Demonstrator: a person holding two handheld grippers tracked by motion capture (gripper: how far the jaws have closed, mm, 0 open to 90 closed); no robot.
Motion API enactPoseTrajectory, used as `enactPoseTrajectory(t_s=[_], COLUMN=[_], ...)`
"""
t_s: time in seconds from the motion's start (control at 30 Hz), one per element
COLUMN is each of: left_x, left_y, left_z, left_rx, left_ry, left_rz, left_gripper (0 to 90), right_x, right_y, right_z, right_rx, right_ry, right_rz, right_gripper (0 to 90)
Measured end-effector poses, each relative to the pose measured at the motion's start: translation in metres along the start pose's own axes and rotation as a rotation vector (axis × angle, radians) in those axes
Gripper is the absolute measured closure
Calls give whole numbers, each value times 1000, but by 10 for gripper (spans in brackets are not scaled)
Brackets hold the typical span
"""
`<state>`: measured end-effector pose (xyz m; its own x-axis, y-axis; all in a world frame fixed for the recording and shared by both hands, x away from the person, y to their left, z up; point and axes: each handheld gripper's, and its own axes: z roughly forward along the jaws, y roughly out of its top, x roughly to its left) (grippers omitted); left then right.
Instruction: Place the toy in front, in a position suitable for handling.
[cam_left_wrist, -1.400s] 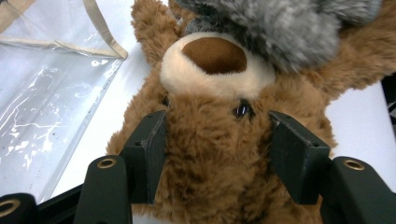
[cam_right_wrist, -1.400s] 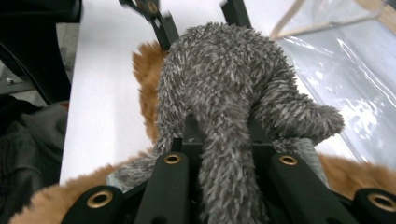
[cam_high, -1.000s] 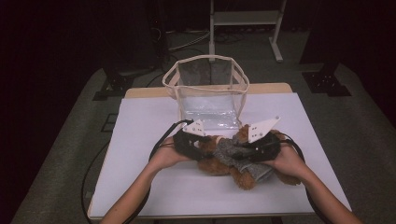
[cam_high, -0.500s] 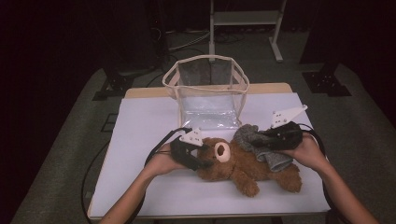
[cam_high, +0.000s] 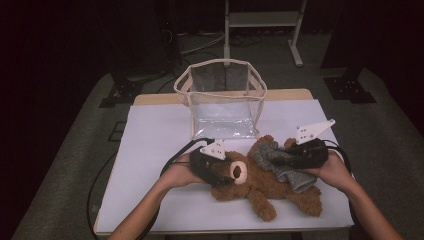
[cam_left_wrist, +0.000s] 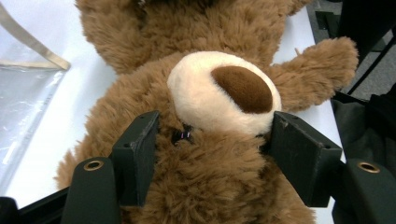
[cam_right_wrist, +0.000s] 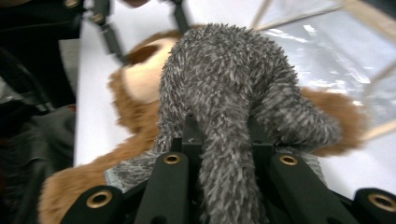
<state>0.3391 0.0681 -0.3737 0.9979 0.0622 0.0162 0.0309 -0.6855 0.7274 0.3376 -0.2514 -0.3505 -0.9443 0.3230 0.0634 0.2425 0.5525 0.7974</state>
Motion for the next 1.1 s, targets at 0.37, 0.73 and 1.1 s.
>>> enactPoseTrajectory(t_s=[0.37, 0.73, 1.1], left_x=[-1, -8, -2], left_y=[14, 15, 11], left_z=[-12, 0, -16], left_rx=[-21, -3, -24], left_ry=[-4, -100, -31], left_rz=[12, 10, -7], left_gripper=[294, 361, 269], right_x=[-8, 3, 7], right_y=[-8, -6, -19], right_z=[10, -8, 3], right_rx=[14, -14, -5], right_ry=[-3, -11, 7], right_rz=[35, 4, 28], right_gripper=[748, 748, 748])
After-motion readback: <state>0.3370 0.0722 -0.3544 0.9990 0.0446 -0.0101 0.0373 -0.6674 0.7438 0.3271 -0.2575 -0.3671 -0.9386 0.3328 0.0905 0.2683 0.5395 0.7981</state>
